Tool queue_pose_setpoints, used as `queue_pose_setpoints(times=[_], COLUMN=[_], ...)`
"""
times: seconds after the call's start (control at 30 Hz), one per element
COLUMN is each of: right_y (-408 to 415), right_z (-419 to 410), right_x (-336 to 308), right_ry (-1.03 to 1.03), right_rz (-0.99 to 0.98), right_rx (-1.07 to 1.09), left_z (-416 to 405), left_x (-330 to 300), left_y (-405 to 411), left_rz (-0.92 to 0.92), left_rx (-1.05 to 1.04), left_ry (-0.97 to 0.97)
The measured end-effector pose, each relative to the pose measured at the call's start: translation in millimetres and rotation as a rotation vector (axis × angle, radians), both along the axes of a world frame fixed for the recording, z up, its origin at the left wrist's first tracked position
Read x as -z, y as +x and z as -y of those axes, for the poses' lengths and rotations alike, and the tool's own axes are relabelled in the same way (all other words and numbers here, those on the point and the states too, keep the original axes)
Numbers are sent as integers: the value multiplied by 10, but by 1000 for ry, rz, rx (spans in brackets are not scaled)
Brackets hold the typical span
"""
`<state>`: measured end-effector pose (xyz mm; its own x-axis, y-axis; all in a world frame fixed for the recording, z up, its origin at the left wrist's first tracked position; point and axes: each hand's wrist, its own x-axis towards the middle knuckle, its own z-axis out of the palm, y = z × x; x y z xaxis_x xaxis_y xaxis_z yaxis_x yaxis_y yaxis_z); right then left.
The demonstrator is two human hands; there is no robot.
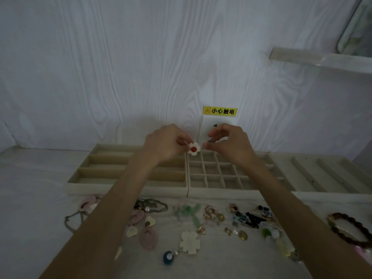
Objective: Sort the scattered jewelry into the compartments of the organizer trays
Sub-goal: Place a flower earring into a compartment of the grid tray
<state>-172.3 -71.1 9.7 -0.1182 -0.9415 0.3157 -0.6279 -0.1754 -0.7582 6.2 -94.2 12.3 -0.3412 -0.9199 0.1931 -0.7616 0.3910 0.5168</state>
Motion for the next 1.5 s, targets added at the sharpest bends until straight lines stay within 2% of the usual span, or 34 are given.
queue_pose_setpoints(times=[0.1,0.23,0.4,0.53,0.73,1.0,1.17,1.27,1.4,1.5], right_y=[29,53,30,46,126,155,155,163,219,243], right_z=[36,91,106,110,150,134,95,106,104,59], right_x=[70,137,236,329,377,291,285,289,284,244], right_ry=[-64,-29,-49,-58,-82,-66,-75,-41,2,34], right_rz=[-22,-113,-208,-269,-353,-608,-597,-522,-461,-449], right_rx=[-5,-51,-77,-111,-76,-50,-11,25,131,125], left_z=[19,-1,-51,-48,-45,-13,-16,-52,-199,-373], left_x=[100,144,134,161,176,163,134,82,-69,-188], left_y=[-46,-77,-171,-203,-177,-141,-92,-62,-6,51], left_rz=[4,-3,182,247,253,268,232,210,73,90], left_rx=[28,-10,-29,-72,-118,-53,-8,21,-4,8], left_ry=[19,2,-159,-224,-168,-64,-2,27,-48,-81])
